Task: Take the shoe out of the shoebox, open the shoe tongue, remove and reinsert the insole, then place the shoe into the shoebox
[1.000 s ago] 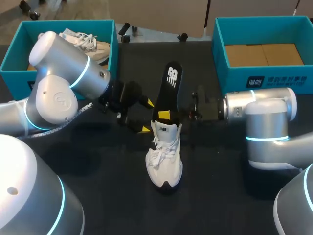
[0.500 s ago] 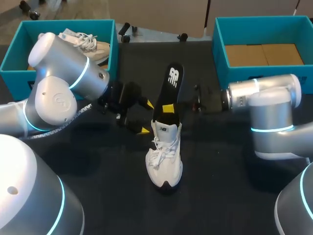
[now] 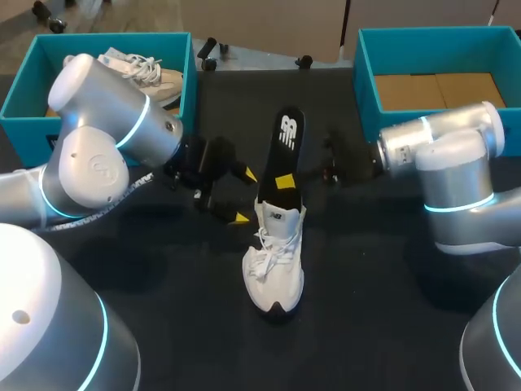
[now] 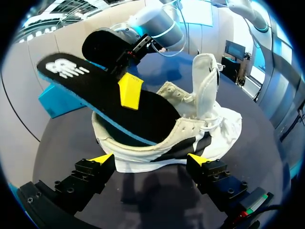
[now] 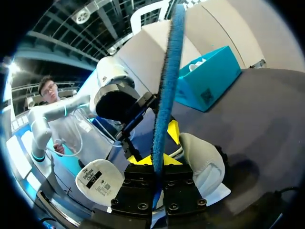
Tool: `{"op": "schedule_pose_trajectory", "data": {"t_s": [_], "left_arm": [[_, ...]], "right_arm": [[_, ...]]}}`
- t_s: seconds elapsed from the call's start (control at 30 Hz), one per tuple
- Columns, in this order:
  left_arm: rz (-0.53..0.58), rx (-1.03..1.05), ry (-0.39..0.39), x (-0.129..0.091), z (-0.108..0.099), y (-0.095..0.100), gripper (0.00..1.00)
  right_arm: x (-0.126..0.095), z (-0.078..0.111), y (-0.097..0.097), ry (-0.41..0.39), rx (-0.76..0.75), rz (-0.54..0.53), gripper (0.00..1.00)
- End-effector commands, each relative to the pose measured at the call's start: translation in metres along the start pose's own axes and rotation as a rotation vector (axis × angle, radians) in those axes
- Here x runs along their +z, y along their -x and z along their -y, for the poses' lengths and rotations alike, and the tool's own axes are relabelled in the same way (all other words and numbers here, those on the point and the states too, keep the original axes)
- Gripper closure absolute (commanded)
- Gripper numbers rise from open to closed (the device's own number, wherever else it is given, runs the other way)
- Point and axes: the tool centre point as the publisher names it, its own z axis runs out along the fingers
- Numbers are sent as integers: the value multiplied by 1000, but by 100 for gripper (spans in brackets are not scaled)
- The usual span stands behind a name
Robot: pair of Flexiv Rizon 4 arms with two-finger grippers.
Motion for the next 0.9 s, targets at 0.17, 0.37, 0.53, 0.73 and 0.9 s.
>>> {"op": "schedule_pose_trajectory", "data": {"t_s": [0.17, 0.37, 0.53, 0.73, 0.9], "left_arm": [[-7, 5, 5, 0, 1, 1, 0], [-10, 9, 6, 0, 2, 3, 0], [-12, 10, 3, 1, 4, 4, 0], [-19, 11, 5, 1, 4, 3, 0], [-24, 15, 4, 2, 6, 3, 0]], "right_arm": [[13, 9, -7, -63, 41, 1, 100], [21, 20, -13, -49, 73, -8, 100], [27, 30, -18, -56, 104, -10, 100], [29, 40, -21, -60, 138, 0, 100], [25, 34, -23, -55, 121, 22, 100]]}}
